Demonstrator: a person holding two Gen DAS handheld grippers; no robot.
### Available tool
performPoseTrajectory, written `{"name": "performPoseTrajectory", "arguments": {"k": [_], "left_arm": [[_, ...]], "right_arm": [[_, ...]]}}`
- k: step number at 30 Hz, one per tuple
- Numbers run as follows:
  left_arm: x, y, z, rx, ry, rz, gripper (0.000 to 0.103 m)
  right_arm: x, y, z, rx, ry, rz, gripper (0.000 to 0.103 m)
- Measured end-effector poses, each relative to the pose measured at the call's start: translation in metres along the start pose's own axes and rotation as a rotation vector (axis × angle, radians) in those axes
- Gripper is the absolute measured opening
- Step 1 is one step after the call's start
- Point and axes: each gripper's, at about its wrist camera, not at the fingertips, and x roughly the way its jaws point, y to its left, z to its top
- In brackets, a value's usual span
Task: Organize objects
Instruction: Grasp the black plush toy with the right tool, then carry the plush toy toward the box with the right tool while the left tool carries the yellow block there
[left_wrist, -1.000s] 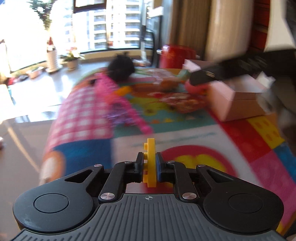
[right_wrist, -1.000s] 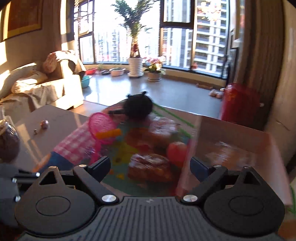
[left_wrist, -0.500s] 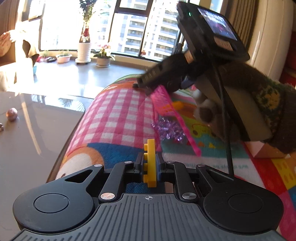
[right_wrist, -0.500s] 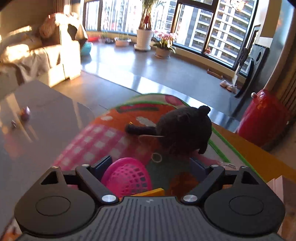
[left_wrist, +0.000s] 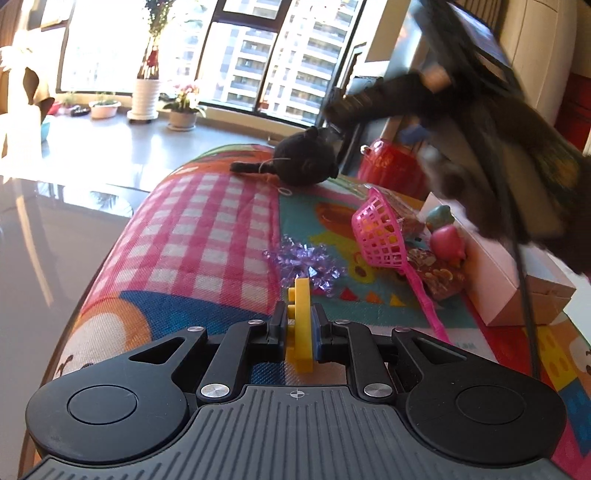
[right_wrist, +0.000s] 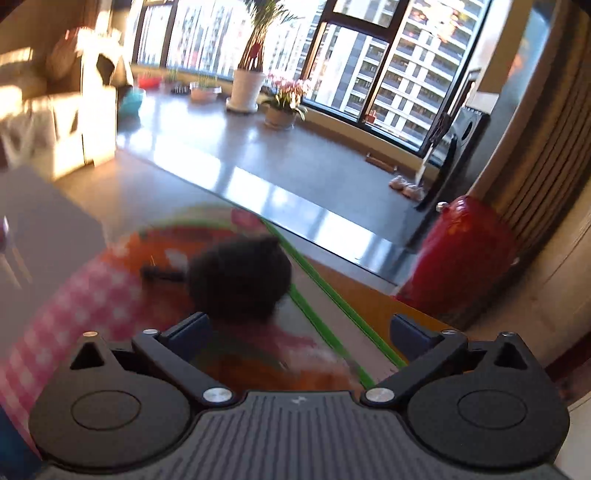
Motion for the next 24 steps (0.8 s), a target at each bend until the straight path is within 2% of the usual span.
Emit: {"name": "performPoseTrajectory", "arguments": {"k": [2,5,8,9,10,13,18,21,24], "left_arm": [[0.000,-0.001,0.000,0.008,-0.001,0.007,0.016],[0.000,0.001,0.001,0.000,-0.001,0.002,0.016],[0.001,0.004,0.001,-0.009,-0.002,-0.003,0.016],[0.000,0.004,0.000,-0.009,-0.002,-0.002,0.016],[-0.001,0.003,0.000,-0.006,-0.002,0.000,0.016],[-0.002,0.002,0.000,0.002,-0.001,0.006,0.016],[-0.004,-0.007,0.000,0.041,0.002,0.038,0.016],[-0.005,-0.015,-0.001,0.066,0.007,0.064,0.016],[-0.005,-0.022,-0.001,0.060,0.024,0.050,0.016]], "right_arm": [[0.017,0.007,0.016,0.051,0.020,0.038,0.103],[0.058,0.020,0.032,0.113,0.091,0.039,0.103],[0.099,0.019,0.036,0.223,0.208,0.056,0.101],[0.105,0.016,0.036,0.248,0.229,0.080,0.088],[0.105,0.015,0.036,0.257,0.243,0.108,0.081],[0.073,0.007,0.038,0.232,0.206,0.113,0.080],[-0.030,-0.032,0.030,0.208,0.053,0.187,0.080],[-0.089,-0.053,0.003,0.183,0.007,0.199,0.080],[-0.134,-0.069,-0.041,0.159,-0.008,0.176,0.080]]}}
